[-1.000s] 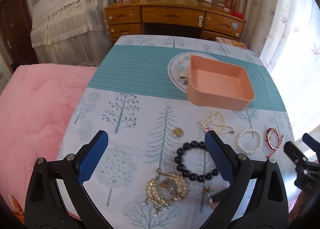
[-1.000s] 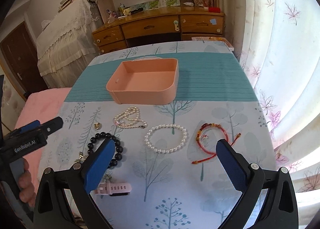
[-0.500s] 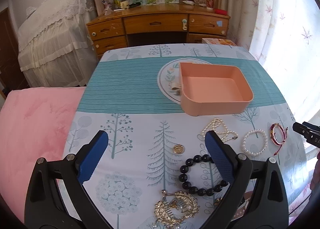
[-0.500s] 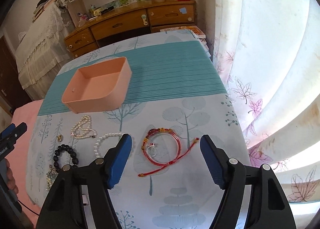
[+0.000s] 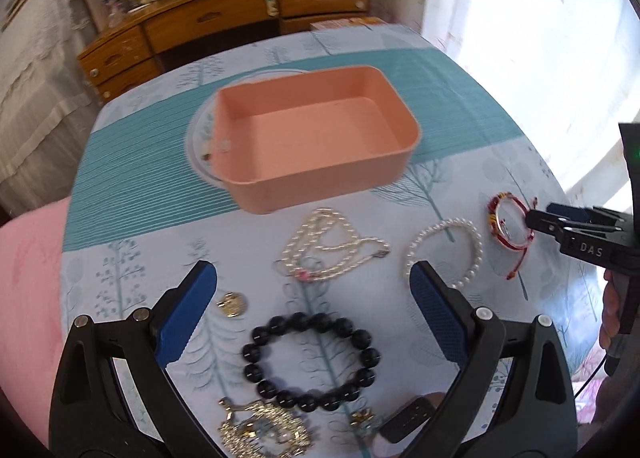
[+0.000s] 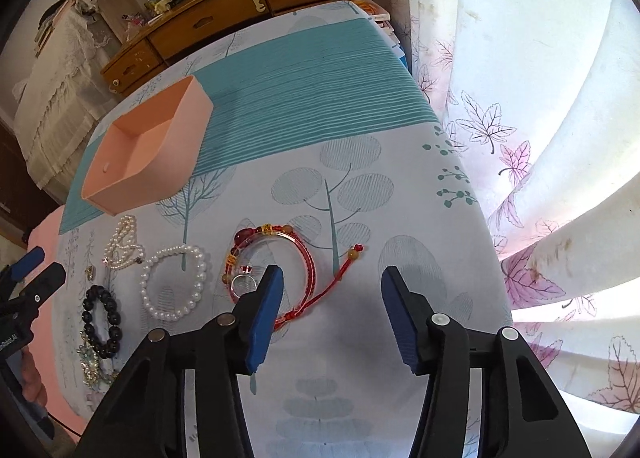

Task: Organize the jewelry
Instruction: 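Move the right tool to the red string bracelet and close on it, then grasp the white pearl bracelet with the left tool while the right tool carries the red bracelet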

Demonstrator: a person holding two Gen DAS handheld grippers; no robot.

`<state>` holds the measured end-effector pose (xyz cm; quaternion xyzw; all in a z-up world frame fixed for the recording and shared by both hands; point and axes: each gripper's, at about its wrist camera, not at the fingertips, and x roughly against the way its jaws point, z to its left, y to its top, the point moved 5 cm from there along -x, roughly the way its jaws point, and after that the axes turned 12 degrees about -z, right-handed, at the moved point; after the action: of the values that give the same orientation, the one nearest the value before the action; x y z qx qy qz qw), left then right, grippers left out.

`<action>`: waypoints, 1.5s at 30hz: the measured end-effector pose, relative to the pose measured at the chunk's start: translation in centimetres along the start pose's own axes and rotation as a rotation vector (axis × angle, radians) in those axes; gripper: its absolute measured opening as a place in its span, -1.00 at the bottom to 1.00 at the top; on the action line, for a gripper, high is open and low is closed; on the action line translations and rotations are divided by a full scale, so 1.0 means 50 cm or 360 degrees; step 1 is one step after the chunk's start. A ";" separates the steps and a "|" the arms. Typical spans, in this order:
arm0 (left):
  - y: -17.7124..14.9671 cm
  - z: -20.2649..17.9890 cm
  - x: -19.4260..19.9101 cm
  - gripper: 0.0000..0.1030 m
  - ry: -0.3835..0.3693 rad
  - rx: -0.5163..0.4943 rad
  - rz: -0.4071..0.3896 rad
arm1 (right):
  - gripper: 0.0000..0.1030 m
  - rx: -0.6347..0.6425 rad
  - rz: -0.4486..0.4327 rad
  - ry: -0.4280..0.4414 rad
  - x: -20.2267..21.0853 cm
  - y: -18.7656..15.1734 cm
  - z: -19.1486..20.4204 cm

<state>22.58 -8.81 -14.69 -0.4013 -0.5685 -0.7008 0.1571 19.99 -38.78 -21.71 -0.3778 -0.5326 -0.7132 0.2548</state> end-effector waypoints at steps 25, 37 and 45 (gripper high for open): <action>-0.001 -0.197 -0.154 -0.24 -0.0288 -0.0502 0.0334 | -0.55 0.0311 -0.0114 -0.0015 -0.014 -0.026 0.039; -0.013 -0.208 -0.149 -0.90 -0.0464 -0.0398 0.0468 | -0.87 0.0272 0.0062 0.0103 -0.029 -0.009 0.056; 0.009 -0.168 -0.087 -0.90 -0.0498 -0.0137 0.0327 | -0.88 0.0177 0.0058 0.0145 -0.018 -0.007 0.062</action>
<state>22.38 -17.75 -17.86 -0.5677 -0.5116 -0.6337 0.1202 21.10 -35.76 -22.18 -0.3398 -0.5524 -0.6941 0.3125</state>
